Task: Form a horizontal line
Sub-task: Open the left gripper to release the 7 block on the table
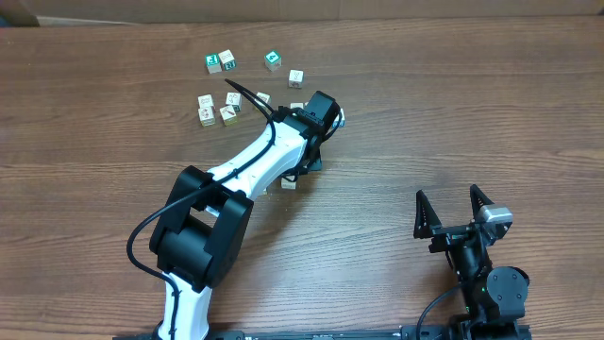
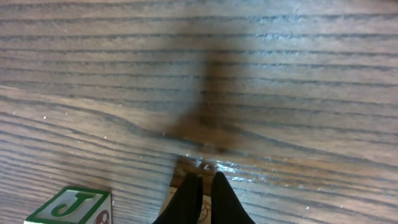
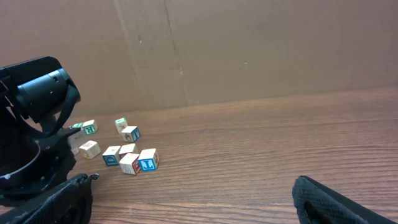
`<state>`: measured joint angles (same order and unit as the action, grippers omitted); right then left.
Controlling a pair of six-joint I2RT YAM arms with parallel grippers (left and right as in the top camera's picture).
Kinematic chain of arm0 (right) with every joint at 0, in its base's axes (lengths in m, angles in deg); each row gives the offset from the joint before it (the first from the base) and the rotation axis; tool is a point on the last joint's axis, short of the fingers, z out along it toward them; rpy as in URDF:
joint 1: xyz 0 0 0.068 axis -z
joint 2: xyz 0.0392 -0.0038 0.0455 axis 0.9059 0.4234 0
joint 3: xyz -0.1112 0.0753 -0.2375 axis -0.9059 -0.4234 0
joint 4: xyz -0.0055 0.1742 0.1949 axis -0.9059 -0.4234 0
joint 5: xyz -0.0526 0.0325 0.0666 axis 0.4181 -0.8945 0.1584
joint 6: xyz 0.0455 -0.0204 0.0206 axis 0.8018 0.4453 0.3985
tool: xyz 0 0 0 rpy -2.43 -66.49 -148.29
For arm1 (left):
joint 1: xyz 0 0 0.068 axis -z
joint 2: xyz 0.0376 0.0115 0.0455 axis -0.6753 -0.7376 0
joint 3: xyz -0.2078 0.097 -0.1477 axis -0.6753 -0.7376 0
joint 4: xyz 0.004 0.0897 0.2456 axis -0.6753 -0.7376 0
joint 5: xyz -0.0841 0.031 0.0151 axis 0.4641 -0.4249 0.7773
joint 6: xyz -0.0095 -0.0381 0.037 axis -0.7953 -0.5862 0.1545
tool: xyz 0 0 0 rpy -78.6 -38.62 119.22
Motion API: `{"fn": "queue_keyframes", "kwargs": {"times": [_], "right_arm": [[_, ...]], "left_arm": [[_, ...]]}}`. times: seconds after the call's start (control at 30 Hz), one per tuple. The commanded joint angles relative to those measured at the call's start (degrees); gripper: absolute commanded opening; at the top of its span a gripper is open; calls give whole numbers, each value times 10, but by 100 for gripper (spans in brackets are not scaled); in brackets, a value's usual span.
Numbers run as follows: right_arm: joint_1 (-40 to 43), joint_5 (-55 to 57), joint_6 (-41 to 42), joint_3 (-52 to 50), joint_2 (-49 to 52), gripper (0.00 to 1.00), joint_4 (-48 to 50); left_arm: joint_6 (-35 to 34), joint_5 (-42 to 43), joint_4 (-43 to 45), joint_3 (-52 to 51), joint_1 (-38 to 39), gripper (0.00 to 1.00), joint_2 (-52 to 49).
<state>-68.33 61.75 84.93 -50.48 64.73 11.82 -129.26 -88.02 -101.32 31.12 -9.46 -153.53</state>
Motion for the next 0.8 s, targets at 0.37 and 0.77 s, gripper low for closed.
{"fn": "queue_keyframes", "kwargs": {"times": [0.37,0.77], "right_arm": [[3,3,-2,-6,-5,100,3],[3,3,-2,-6,-5,100,3]], "left_arm": [[27,0,-22,-3,1,5,-2],[26,40,10,34,-1,4,-1]]}}
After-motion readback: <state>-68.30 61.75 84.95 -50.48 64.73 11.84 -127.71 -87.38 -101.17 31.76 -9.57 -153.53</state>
